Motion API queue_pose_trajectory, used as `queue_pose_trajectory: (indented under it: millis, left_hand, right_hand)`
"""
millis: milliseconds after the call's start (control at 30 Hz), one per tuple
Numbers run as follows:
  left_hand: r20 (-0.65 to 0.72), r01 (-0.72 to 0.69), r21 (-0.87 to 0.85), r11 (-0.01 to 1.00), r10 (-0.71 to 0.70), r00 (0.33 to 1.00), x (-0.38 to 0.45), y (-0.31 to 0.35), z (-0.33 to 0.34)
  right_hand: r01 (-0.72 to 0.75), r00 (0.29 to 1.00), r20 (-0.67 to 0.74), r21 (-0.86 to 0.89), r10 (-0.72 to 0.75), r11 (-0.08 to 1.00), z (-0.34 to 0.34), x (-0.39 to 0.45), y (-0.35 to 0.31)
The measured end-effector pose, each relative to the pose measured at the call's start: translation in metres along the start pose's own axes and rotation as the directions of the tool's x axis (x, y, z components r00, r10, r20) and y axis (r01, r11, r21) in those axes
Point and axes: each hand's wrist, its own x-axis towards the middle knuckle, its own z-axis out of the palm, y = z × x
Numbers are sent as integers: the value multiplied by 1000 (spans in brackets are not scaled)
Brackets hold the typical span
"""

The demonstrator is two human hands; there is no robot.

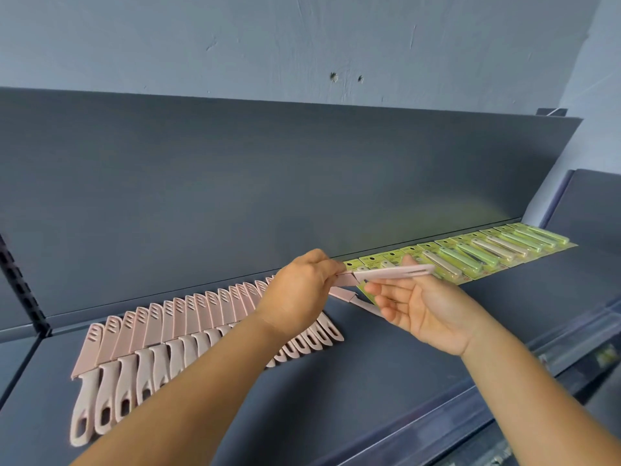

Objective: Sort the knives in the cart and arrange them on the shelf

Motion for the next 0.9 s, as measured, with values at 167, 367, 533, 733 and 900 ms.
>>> queue_pose_trajectory:
  millis: [167,367,533,733,900]
  left_hand:
    - [85,-91,156,984,78,993,-12,-15,1]
    - [54,-90,282,955,78,995,-17,-24,8]
    - [78,97,241,966,-119,990,-24,-18,19]
    - [427,51,290,956,-177,887,-43,-9,36]
    - [438,54,306,951,-191,878,-47,-10,42]
  right_hand:
    - [-74,990,114,-43,79,996,-7,1,0]
    - [-9,993,96,-509,67,860,9,7,8]
    - [93,986,-20,-758,-166,645,23,24,28]
    - [-3,956,-107,-934,-271,357,29,48,54]
    - [11,942,-70,-971,-329,239,41,61,63]
